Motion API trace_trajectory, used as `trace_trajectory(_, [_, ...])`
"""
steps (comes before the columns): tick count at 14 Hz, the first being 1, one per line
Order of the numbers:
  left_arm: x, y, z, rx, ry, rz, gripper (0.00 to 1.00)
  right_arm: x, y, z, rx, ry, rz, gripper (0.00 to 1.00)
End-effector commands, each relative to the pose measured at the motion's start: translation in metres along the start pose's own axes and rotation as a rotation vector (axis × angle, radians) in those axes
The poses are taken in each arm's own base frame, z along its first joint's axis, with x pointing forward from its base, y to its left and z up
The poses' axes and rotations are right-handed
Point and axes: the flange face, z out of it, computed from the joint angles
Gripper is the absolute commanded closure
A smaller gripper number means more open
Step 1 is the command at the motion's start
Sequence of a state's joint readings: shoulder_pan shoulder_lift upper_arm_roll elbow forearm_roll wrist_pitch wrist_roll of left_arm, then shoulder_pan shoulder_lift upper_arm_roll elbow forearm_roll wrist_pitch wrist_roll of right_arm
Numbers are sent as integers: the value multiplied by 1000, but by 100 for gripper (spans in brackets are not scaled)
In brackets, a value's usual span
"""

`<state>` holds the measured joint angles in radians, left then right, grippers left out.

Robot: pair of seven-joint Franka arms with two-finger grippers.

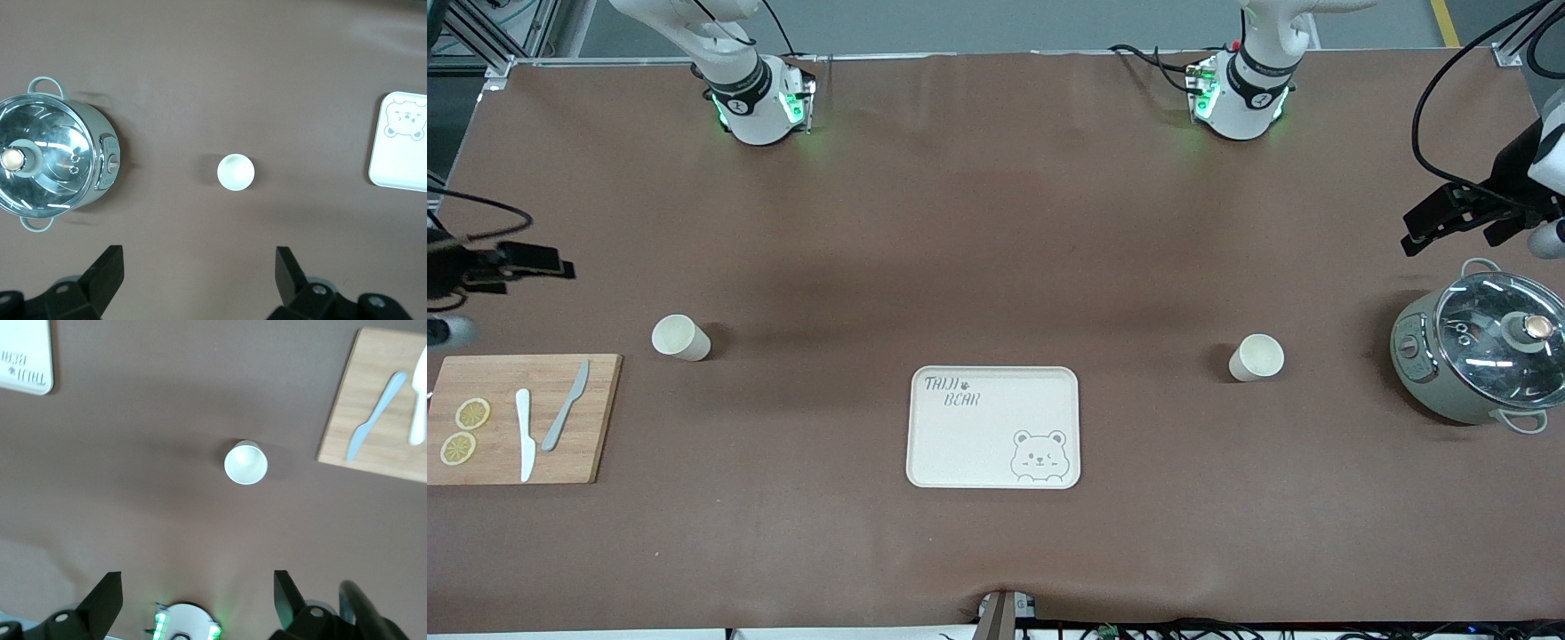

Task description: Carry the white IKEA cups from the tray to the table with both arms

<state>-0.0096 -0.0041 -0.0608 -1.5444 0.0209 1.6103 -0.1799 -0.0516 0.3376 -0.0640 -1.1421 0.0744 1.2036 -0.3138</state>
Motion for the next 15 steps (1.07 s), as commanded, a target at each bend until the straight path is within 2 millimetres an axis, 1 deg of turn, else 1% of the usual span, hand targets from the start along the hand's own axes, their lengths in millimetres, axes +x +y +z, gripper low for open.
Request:
trace_trajectory(1, [-9, 0, -4, 11, 3, 15, 0, -41, -20, -26, -42, 31, -62, 0])
trace_trajectory(3, [-10, 4, -6, 12, 4, 47, 0, -64, -25, -43, -73, 53, -168, 0])
trace_trajectory(4, [-10, 3, -6, 12, 4, 76, 0, -75, -24, -49, -78, 64, -205, 0])
trace_trajectory(5, [-10, 3, -6, 12, 3, 85, 0, -82, -24, -53, -76, 73, -206, 0])
trace_trajectory(6, [-12, 4, -6, 13, -5, 87, 0, -86, -34, -58, -83, 84, -220, 0])
trace_trajectory(8, [-15, 4, -11, 14, -8, 89, 0, -92, -64, -64, -101, 92, -251, 0])
trace_trajectory(10, [-15, 4, -15, 18, -3, 94, 0, -102, -67, -59, -106, 117, -222, 0])
trace_trajectory(12, [-16, 4, -13, 25, -9, 89, 0, -106, -71, -51, -96, 142, -145, 0])
trace_trajectory(13, [-18, 3, -12, 28, -30, 89, 0, -108, -73, -50, -94, 148, -124, 0])
trace_trajectory(14, [-21, 3, -11, 33, -50, 90, 0, -108, -77, -51, -96, 150, -127, 0])
trace_trajectory(15, [-21, 2, -13, 33, -49, 88, 0, -107, -78, -50, -94, 149, -127, 0])
